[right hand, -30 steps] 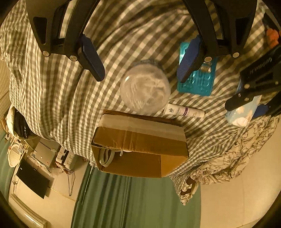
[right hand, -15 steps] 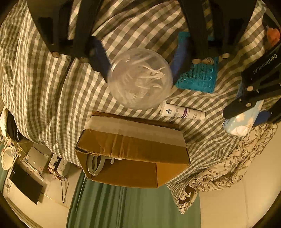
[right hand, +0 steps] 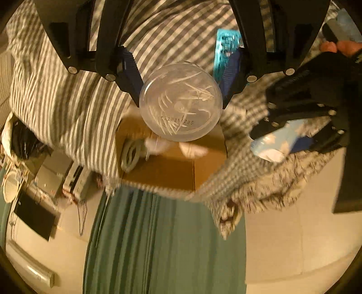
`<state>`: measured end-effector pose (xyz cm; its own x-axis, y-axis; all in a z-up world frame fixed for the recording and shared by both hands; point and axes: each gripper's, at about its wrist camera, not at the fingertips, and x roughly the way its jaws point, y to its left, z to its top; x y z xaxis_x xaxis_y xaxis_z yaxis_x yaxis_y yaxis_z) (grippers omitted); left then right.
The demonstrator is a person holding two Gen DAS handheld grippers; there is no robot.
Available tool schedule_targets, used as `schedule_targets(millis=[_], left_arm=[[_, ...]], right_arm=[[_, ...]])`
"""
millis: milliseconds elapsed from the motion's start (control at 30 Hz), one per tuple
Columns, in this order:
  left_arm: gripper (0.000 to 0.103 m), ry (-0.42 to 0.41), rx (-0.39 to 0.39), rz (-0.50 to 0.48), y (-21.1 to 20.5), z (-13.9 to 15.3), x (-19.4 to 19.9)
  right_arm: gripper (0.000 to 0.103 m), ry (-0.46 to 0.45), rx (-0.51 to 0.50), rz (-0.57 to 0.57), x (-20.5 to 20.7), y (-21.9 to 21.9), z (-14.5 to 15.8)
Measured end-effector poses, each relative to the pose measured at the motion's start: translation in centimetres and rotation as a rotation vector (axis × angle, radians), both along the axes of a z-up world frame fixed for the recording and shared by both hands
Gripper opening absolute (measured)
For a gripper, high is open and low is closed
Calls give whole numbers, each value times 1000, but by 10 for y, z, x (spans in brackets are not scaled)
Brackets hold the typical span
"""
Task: Organize objects
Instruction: 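Carry the tissue pack and swab jar into the box and open both tools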
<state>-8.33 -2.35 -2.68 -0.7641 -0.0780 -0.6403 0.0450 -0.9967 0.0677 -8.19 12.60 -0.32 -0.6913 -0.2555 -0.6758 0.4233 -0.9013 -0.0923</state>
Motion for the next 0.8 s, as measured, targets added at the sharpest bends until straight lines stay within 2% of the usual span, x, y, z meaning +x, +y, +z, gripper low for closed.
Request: schedule_targets(millis=[233,467,600,667,800], left_arm=[[57,82,27,-26,2,43,-45],[57,174,-9,-72,11,82,-117],[57,174,7,-88,11,70,-153],[57,158,38,-93,7,52,-166],[57,92,52,-118,1,6,-182]], right_arm=[[63,109,-41,7,-29,0,55],[63,202,-109,-25,-81,8,95],[63,217,-148,-61,-118,13,94],[63,205,-159,-90,-136,16,80],[63,109,-144,-115,-170,17,35]])
